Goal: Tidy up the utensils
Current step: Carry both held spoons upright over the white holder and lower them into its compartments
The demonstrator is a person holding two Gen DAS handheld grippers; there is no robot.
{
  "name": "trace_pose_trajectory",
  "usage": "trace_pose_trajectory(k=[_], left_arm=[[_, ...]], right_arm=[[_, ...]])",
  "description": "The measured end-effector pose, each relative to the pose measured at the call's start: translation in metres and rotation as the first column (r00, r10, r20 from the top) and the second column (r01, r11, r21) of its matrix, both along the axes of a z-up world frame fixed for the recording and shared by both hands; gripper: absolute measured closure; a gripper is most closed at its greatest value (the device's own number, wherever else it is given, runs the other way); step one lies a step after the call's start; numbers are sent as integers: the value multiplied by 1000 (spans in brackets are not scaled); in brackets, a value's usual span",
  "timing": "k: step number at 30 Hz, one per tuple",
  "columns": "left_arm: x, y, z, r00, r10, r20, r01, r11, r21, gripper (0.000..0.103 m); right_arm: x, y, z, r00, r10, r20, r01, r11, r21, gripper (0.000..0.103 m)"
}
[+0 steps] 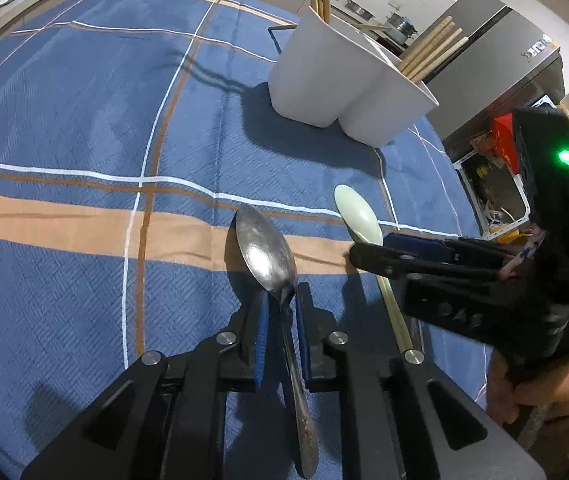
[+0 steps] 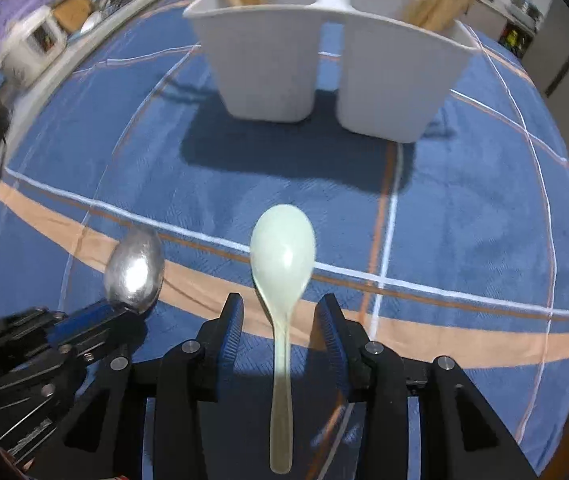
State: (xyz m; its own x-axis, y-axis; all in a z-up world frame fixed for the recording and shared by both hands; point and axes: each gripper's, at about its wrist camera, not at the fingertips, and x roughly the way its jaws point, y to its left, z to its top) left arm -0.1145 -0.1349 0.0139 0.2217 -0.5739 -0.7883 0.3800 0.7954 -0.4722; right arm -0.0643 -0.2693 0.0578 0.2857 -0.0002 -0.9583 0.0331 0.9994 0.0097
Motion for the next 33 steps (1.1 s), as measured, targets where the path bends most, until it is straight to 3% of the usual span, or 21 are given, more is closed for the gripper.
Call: trace_pose_trajectory(k=[1, 3, 6, 8, 10, 19, 26, 30, 33], left_arm=[[0, 0, 0, 1000, -3, -3, 3, 1000, -5, 90], [0, -1, 0, 1000, -11, -11, 11, 1000, -16, 84], [7, -7, 0, 998, -39, -41, 37, 998, -52, 72], [11, -14, 1, 998, -52, -34, 51, 998, -44, 72], [13, -22, 0, 997, -68, -22, 68, 998, -1, 99], [-1, -22, 13, 998, -53, 27, 52, 998, 19, 100], [-17, -11, 58, 984, -31, 177, 27, 999, 29, 100], [-23, -8, 90, 956, -17, 291, 8, 999, 32, 100], [-24, -7, 111, 937, -5, 350, -3, 1000, 24, 100]], right_arm=[[1, 6, 1, 1000, 10, 4, -10, 1000, -16, 61], [3, 13, 3, 1000, 23, -7, -23, 1000, -12, 81], [4, 15, 3, 999, 33, -12, -33, 999, 1, 89], [-1, 8, 4, 1000, -2, -6, 2, 999, 47, 90], [-8, -3, 4, 999, -40, 3, 40, 995, 92, 91], [-47, -36, 11, 983, -164, 85, 145, 969, 198, 92], [-73, -67, 39, 941, -266, 207, 201, 936, 290, 93], [-89, -85, 62, 908, -313, 278, 218, 920, 325, 95], [-96, -93, 71, 885, -342, 315, 227, 909, 350, 102]])
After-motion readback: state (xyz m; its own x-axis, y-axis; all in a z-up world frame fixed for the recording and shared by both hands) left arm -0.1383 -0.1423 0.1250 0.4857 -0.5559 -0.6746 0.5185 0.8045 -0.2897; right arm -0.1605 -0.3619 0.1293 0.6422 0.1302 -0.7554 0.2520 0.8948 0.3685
